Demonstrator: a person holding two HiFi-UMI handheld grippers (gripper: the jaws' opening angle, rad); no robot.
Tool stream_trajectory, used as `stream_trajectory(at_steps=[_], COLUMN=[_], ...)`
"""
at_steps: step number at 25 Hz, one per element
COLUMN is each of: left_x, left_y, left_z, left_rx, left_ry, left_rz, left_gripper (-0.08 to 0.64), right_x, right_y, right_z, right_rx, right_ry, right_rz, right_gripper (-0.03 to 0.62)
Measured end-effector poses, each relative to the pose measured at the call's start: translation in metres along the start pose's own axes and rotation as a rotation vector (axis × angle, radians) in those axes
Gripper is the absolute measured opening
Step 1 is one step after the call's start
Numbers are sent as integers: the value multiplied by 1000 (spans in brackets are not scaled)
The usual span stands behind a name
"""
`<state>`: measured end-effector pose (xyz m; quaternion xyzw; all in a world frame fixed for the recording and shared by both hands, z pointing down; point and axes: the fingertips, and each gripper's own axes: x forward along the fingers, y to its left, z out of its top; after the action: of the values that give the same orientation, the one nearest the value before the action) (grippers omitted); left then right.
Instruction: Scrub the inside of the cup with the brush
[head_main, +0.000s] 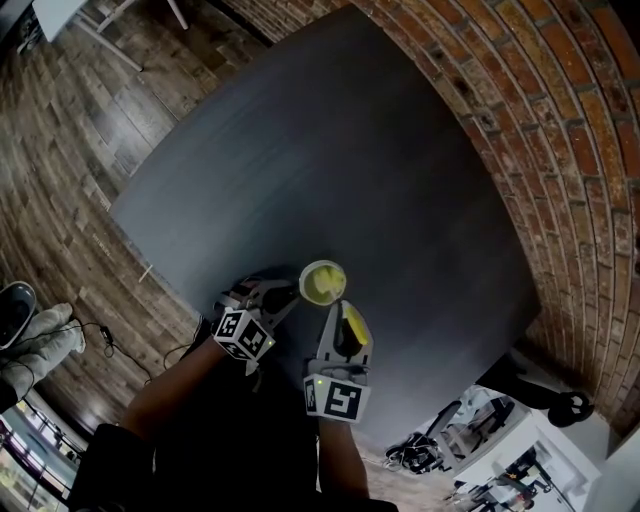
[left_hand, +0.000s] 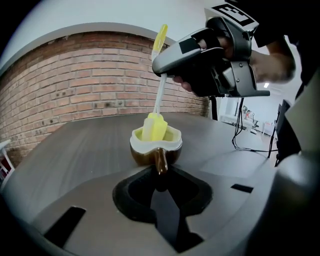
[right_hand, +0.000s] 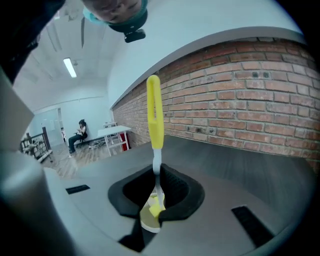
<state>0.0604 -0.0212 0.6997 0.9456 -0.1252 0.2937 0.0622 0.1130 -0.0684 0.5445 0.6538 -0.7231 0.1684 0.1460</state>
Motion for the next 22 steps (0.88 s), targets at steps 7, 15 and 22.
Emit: stream_trajectory(at_steps=[7, 15, 22], left_x=[-1, -2, -7], left_y=[-1, -4, -1], left_z=[1, 0, -6], left_rx=[6, -2, -38], left_ry=[-6, -5, 2], left_rz=[-23, -41, -47], left_gripper=[80, 81, 80], right_x=[9, 5, -7], right_y=[3, 18, 48], right_z=[7, 4, 1], right_rx=[95, 85, -4], right_ry=[-32, 13, 117], right_rz=[51, 225, 400], right_gripper=[54, 55, 64])
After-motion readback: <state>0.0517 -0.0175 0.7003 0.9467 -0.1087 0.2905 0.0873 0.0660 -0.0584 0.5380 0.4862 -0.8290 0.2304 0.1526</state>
